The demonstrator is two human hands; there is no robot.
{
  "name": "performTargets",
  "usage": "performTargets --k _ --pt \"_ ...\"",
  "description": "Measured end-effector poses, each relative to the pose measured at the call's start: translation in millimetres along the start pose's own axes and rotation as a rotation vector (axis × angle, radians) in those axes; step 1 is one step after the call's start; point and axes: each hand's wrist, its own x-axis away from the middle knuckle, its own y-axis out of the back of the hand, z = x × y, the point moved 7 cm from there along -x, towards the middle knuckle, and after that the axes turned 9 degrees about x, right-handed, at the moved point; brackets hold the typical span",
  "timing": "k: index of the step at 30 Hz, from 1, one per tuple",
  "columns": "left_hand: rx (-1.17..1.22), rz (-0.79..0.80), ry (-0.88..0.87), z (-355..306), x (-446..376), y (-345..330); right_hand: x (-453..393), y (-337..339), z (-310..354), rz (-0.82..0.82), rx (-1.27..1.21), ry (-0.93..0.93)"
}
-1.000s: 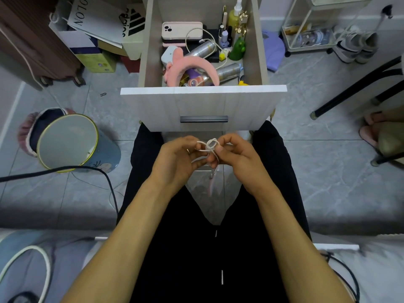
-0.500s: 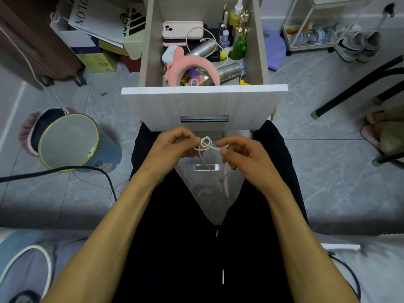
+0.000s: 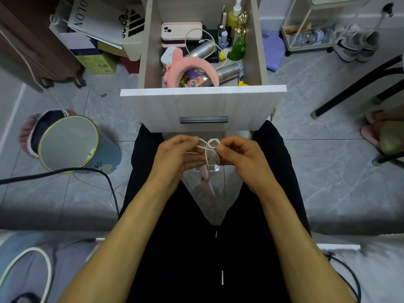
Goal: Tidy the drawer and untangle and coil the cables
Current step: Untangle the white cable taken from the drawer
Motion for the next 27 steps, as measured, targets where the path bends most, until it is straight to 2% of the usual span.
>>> performTargets --k 3,5,7,9,11,14,15,17,19,21,22,23,26,27 --pt "-0.075 0.045 -0.032 4 2 -3 2 -3 2 0.011 0.05 0.034" --pt "-0.279 0.152 -0.126 -6 6 -8 4 -3 2 0.022 0.034 0.045" --pt "-0.581 0.222 -0.252 -21 10 -15 5 -5 2 0.046 0.047 0.044" --pt "-0.729 0.191 -0.365 -35 11 -18 4 -7 2 0.063 0.067 0.042" --pt "-0.661 0.081 -0.369 -40 7 -13 2 -9 5 0.067 0.094 0.044" --pt "-0.331 -0.117 -0.167 -24 -3 3 -1 -13 9 0.069 0.151 0.051" --pt "-0.334 -0.148 -0.16 -19 -6 6 -1 -15 8 0.075 0.177 0.046" --pt "-0.675 -0.081 -0.347 -19 -7 -1 0 -20 5 0.085 0.195 0.031" --pt "-1.051 0.096 -0.573 -19 -3 -20 1 -19 0 0.081 0.179 0.02" --pt "-1.147 0.157 -0.666 -23 -1 -27 2 -13 -2 0.057 0.168 0.009" --pt "-1.058 0.131 -0.653 -26 -2 -24 1 -10 -2 0.043 0.164 0.007" --pt "-0.864 0.067 -0.573 -30 -4 -16 1 -7 -1 0.035 0.158 0.006" --pt "-0.152 -0.133 -0.123 -18 -16 10 -1 -6 0 0.051 0.153 -0.006" --pt "-0.027 -0.167 -0.023 -10 -19 13 -2 -7 0 0.057 0.153 -0.006"
